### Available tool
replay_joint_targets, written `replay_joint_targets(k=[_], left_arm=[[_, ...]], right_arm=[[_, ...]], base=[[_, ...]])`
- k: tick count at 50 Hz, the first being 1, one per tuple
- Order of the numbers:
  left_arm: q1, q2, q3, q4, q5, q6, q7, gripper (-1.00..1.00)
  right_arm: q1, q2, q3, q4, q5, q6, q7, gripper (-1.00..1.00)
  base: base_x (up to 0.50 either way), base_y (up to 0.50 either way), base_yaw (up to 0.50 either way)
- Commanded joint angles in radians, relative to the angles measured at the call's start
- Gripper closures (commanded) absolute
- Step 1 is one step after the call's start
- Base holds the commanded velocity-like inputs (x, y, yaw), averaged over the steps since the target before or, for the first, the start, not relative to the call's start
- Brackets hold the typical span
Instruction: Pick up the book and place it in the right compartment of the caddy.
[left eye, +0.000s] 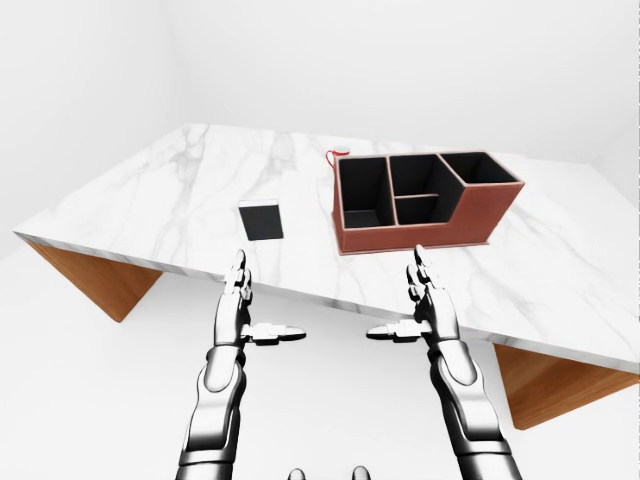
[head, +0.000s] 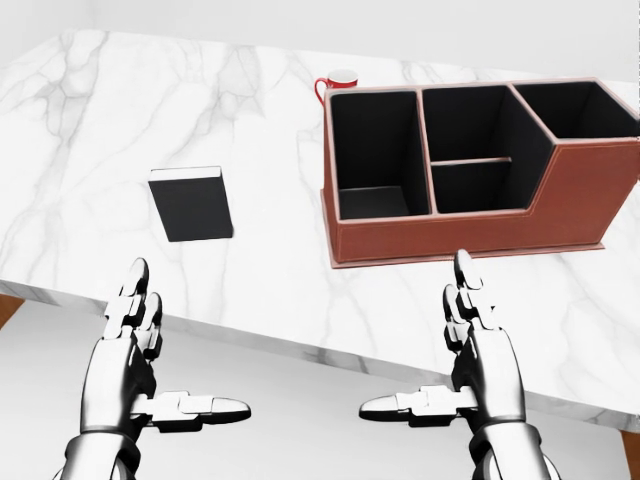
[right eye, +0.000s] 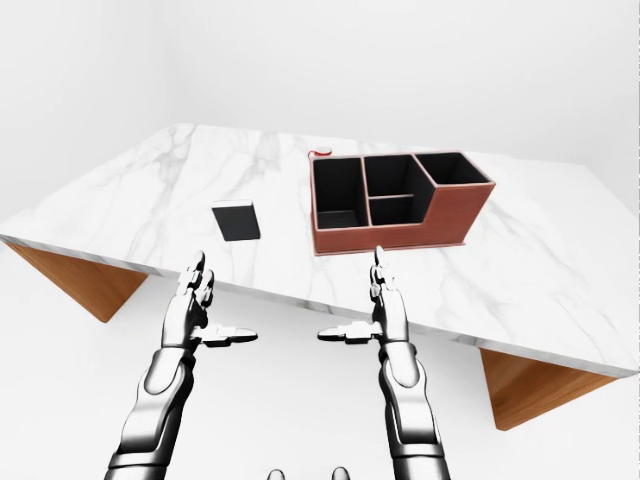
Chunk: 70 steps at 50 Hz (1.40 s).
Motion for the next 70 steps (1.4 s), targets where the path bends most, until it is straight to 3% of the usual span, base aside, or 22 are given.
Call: replay_joint_targets(k=[1, 12, 18, 23, 24, 27, 32, 36, 45, 47, 57, 60, 63, 66, 67, 70], left_arm=[[0.003, 0.001, 0.0, -0.002, 0.0, -0.002, -0.001, -1.0], [0.003, -0.001, -0.001, -0.01, 0.001, 0.006, 0.001, -1.0], [0.005, 0.0, -0.001, -0.002, 0.003, -0.004, -0.001, -1.0], [0.009, 0.0, -0.002, -0.01, 0.004, 0.001, -0.004, -1.0], [0.011, 0.0, -0.003, -0.022, 0.004, 0.011, -0.003, -1.0], [0.001, 0.001, 0.001, 0.001, 0.003, -0.001, -0.004, -1.0], [-0.007, 0.001, 0.004, 0.013, -0.001, 0.0, 0.0, -1.0], [-0.007, 0.001, 0.002, -0.004, -0.002, 0.018, 0.004, -1.0], [-0.003, 0.001, 0.002, 0.008, 0.0, -0.004, 0.002, -1.0], [-0.001, 0.001, 0.001, -0.006, 0.0, 0.01, 0.002, -1.0], [-0.003, 0.001, 0.001, -0.003, 0.0, 0.008, 0.002, -1.0], [-0.005, 0.0, 0.002, 0.023, 0.0, -0.018, 0.003, -1.0], [-0.003, 0.0, -0.001, 0.002, 0.001, 0.002, 0.004, -1.0], [-0.006, 0.001, 0.001, 0.014, 0.001, -0.007, 0.003, -1.0], [-0.005, 0.001, 0.0, 0.003, 0.001, 0.003, 0.004, -1.0], [-0.004, 0.001, 0.001, 0.005, 0.0, -0.001, 0.003, -1.0]], right_arm=[[-0.001, 0.001, 0.001, 0.006, -0.002, -0.005, 0.001, -1.0], [0.0, 0.001, -0.001, 0.004, 0.0, -0.005, 0.001, -1.0], [0.005, 0.002, 0.002, -0.007, -0.001, -0.006, 0.002, -1.0], [0.012, 0.001, 0.008, -0.017, -0.013, -0.009, 0.006, -1.0], [0.009, 0.002, 0.005, -0.015, -0.009, -0.008, 0.006, -1.0], [0.006, 0.002, 0.003, -0.009, -0.007, -0.007, 0.005, -1.0], [-0.008, 0.001, -0.003, 0.01, 0.002, 0.0, 0.0, -1.0], [-0.009, 0.001, -0.001, 0.008, 0.001, 0.004, -0.002, -1.0], [-0.002, 0.001, 0.001, 0.002, 0.0, -0.001, -0.001, -1.0], [-0.003, 0.001, 0.001, 0.002, -0.001, -0.001, -0.001, -1.0], [-0.005, 0.001, 0.001, 0.004, -0.001, -0.001, 0.0, -1.0], [-0.005, 0.0, 0.002, 0.007, -0.005, -0.005, 0.0, -1.0], [-0.005, 0.0, 0.002, 0.016, -0.006, -0.014, 0.001, -1.0], [-0.006, 0.0, 0.002, 0.019, -0.007, -0.019, 0.002, -1.0], [-0.007, -0.001, 0.002, 0.015, -0.007, -0.012, 0.002, -1.0], [-0.002, 0.0, 0.003, 0.002, -0.008, -0.004, 0.001, -1.0]], base=[[0.09, -0.31, 0.0], [0.08, -0.29, 0.0], [0.04, -0.15, 0.0], [0.0, 0.0, 0.0], [0.0, 0.0, 0.0], [0.0, 0.0, 0.0], [0.0, 0.0, 0.0], [0.0, 0.0, 0.0], [0.18, -0.04, 0.0], [0.27, -0.05, 0.0], [0.28, -0.04, 0.0], [0.26, 0.04, 0.0], [0.26, 0.07, 0.0], [0.26, 0.07, 0.0], [0.26, 0.07, 0.0], [0.26, 0.07, 0.0]])
